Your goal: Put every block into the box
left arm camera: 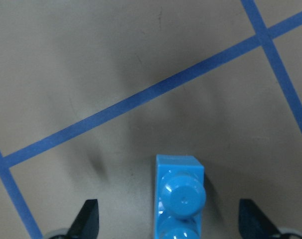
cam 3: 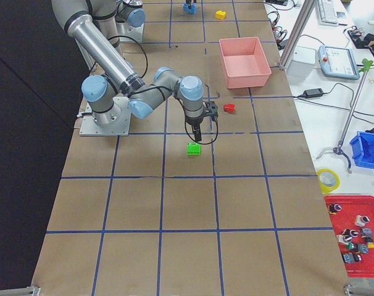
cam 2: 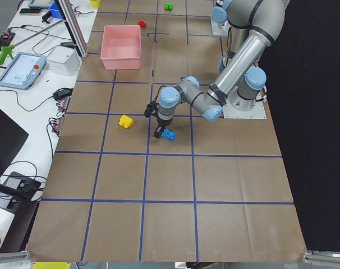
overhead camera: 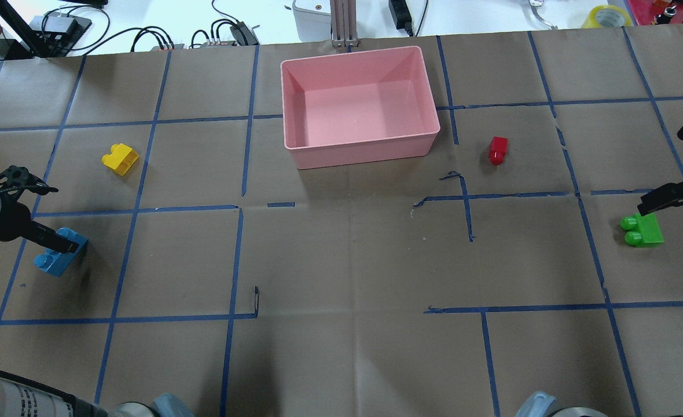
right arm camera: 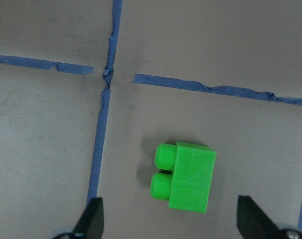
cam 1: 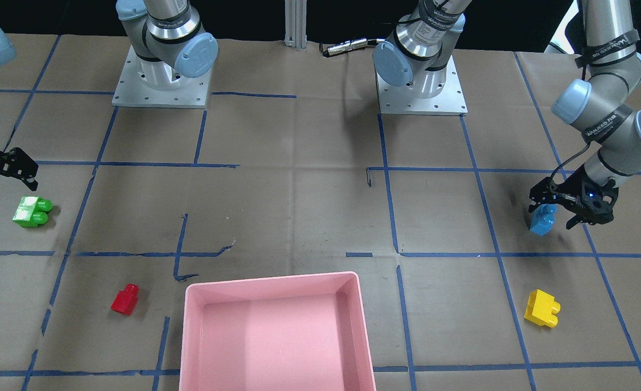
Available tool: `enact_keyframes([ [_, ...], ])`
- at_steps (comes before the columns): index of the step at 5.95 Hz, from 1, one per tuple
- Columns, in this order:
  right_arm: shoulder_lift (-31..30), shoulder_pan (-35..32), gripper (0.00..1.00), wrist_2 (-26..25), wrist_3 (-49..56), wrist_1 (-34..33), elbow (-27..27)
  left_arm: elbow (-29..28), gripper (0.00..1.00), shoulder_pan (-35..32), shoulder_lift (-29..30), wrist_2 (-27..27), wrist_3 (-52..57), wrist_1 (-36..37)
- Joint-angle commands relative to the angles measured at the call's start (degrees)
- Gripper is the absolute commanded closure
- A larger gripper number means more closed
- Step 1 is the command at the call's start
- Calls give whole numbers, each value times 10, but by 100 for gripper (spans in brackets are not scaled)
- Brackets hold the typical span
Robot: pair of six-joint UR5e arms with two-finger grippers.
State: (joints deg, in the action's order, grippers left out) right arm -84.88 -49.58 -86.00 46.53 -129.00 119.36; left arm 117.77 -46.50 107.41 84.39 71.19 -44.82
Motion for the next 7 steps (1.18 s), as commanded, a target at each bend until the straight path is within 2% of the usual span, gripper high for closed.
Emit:
enact_keyframes([
  [1,23,3,7,-18,-32,-62,26,2,3,0,6,1,7,1],
  [2,46,3,7,-18,-36,-70,25,1,12,0,5,1,8,1],
  [4,88,3,6,-17,-36,-114,26,-1,63,0,5,4,10,1],
  [5,89,3,6,-17,-41,-115,29,-3,83,0,5,5,11,1],
  [6,89,2,6,-16,-43,-116,31,-6,97,0,4,4,11,1],
  [7,91,2,6,-19,-41,-116,32,-12,100,-1,-7,3,5,3],
])
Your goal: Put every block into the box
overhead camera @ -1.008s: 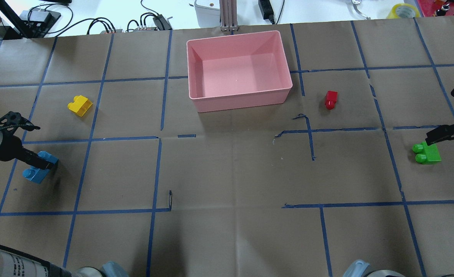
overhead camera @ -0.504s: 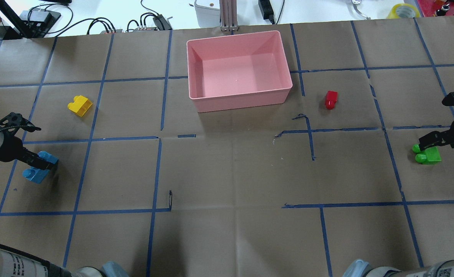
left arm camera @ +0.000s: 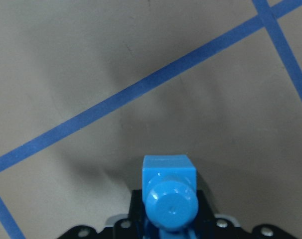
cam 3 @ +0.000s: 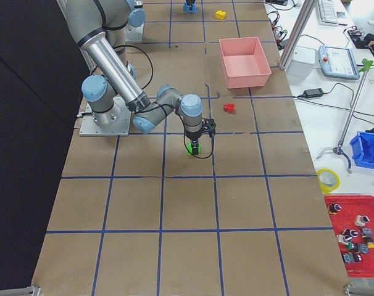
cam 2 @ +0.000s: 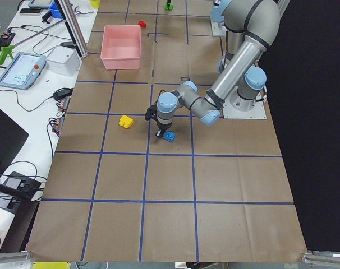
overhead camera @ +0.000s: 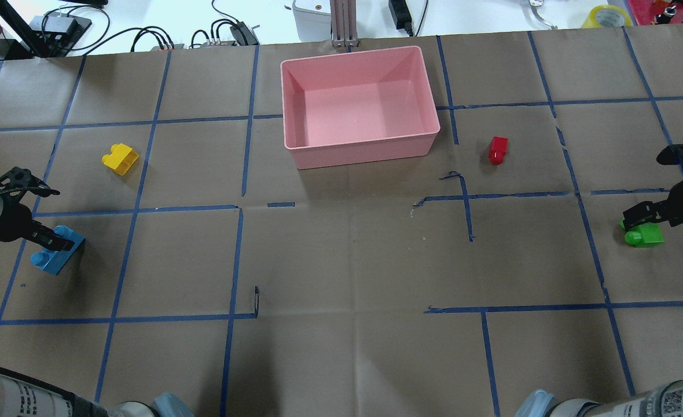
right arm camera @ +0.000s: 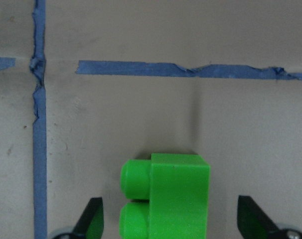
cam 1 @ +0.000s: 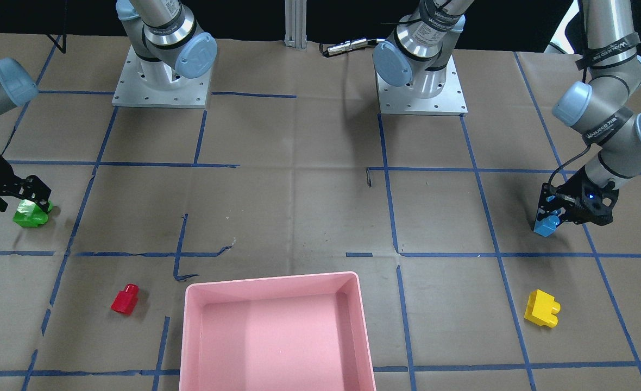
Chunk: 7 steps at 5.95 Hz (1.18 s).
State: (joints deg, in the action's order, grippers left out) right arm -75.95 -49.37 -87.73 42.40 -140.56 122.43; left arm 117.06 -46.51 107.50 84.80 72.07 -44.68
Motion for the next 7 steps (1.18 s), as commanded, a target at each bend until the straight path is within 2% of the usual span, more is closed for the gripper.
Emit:
enact_keyframes([
  [1,9,1,6,-1,0,-1,5,-44,100,-3,-16,-5,-5,-14],
  [2,14,1,7,-1,2,-2,4,-109,100,-28,-39,-2,-11,-102],
  [4,21,0,8,-3,3,-4,3,-280,100,-73,-30,-4,-148,-313],
  [5,21,0,20,-3,4,-4,2,-343,100,-107,-25,-3,-216,-355],
  [6,21,1,54,-15,4,-2,0,-376,100,-156,-15,2,-288,-377],
  [7,21,1,72,-17,5,-2,0,-399,100,-188,2,1,-350,-377],
])
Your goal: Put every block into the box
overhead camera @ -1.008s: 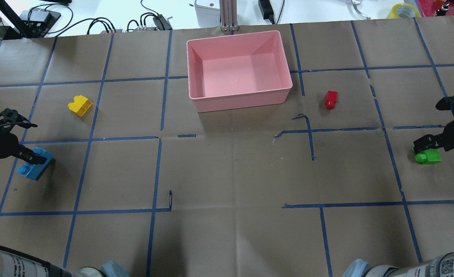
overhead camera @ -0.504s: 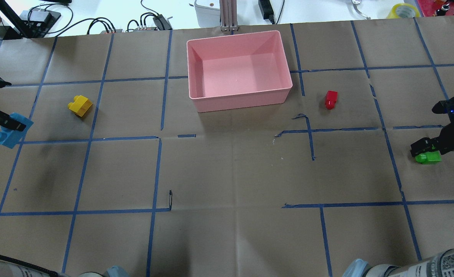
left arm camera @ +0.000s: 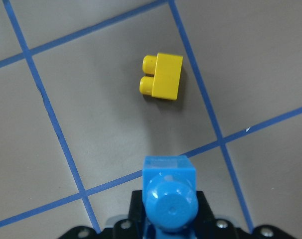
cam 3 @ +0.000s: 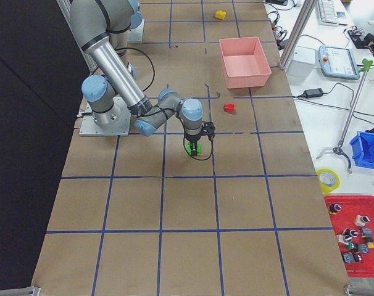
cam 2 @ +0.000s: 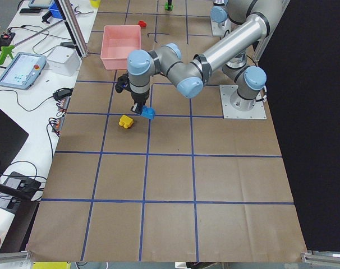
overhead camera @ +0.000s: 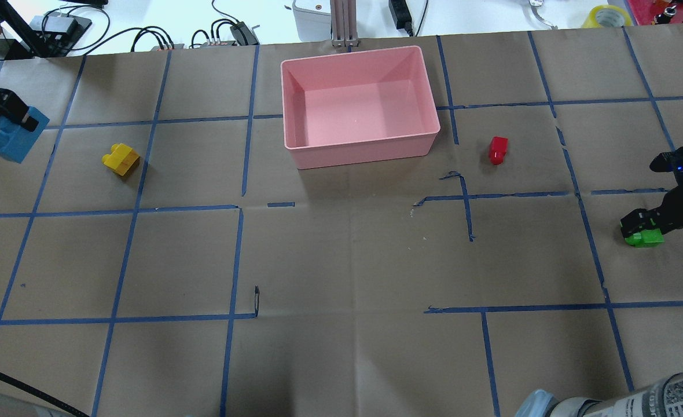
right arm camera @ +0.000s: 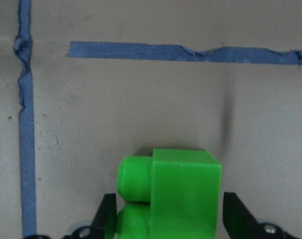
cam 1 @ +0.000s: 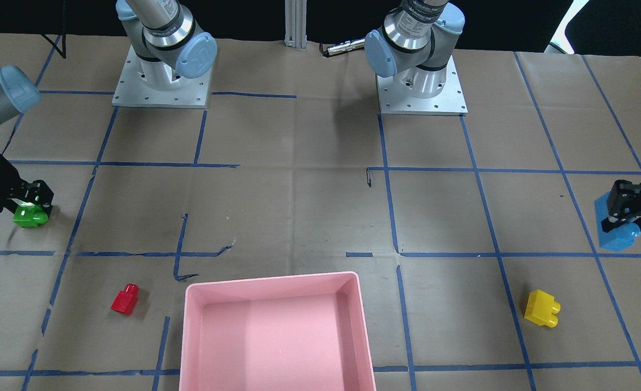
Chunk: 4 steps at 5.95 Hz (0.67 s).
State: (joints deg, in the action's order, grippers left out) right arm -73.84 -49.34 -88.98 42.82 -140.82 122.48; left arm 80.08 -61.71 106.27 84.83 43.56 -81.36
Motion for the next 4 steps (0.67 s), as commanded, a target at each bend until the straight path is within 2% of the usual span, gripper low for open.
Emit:
enact_keyframes([
  [1,-9,-1,81,-9,6,8,-9,-52,100,-56,39,-4,-109,-7],
  [2,-17,-2,91,-26,10,40,-28,-115,100,-103,77,1,-154,-8],
  [4,-69,-13,93,-27,10,110,-81,-260,100,-216,192,2,-321,-11],
])
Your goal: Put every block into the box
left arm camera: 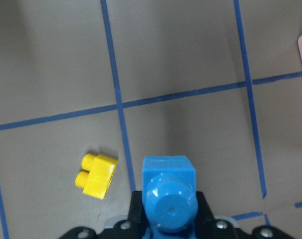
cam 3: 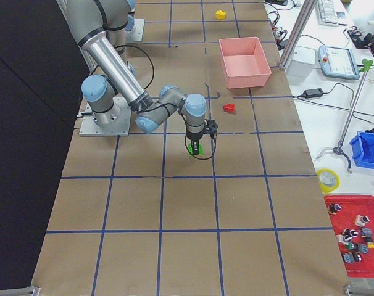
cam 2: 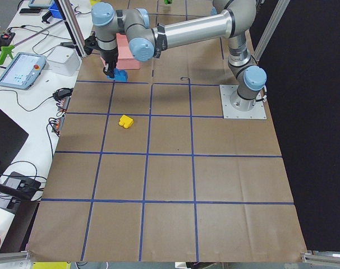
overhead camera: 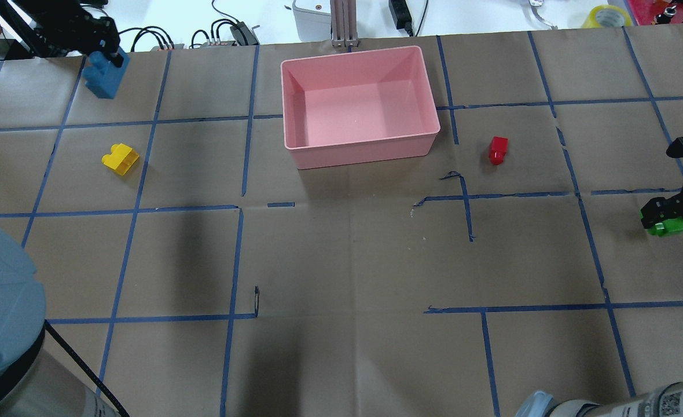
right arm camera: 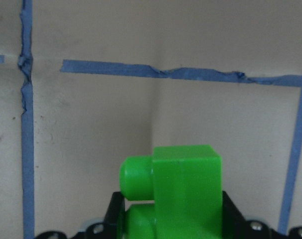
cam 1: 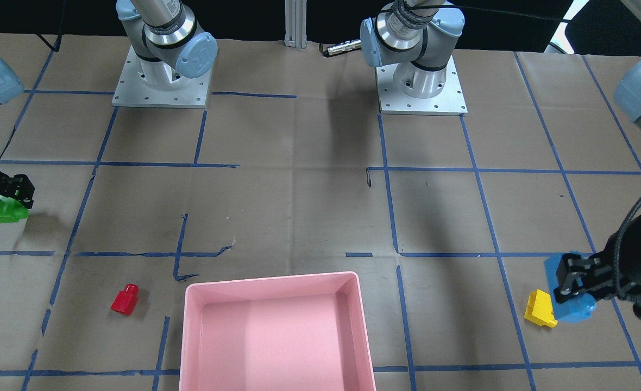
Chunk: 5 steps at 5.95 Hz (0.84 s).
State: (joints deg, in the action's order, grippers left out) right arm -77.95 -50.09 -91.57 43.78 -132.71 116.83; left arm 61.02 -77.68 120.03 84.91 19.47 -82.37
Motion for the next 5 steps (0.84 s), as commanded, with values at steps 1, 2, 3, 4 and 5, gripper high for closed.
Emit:
enact_keyframes([
  [1,-44,-27,93,-20,0,31,-34,-122,100,-111,90,10,-156,-3],
  [2,-61,-62,93,-32,-8,60,-53,-148,100,-167,117,11,-236,-9],
  [3,-87,-86,93,-27,-51,135,-82,-146,100,-198,139,11,-275,-5],
  [4,-99,-113,92,-23,-92,171,-97,-137,100,-212,163,12,-288,-2],
  [5,-103,-141,92,-19,-118,172,-97,-132,100,-215,177,11,-302,8],
])
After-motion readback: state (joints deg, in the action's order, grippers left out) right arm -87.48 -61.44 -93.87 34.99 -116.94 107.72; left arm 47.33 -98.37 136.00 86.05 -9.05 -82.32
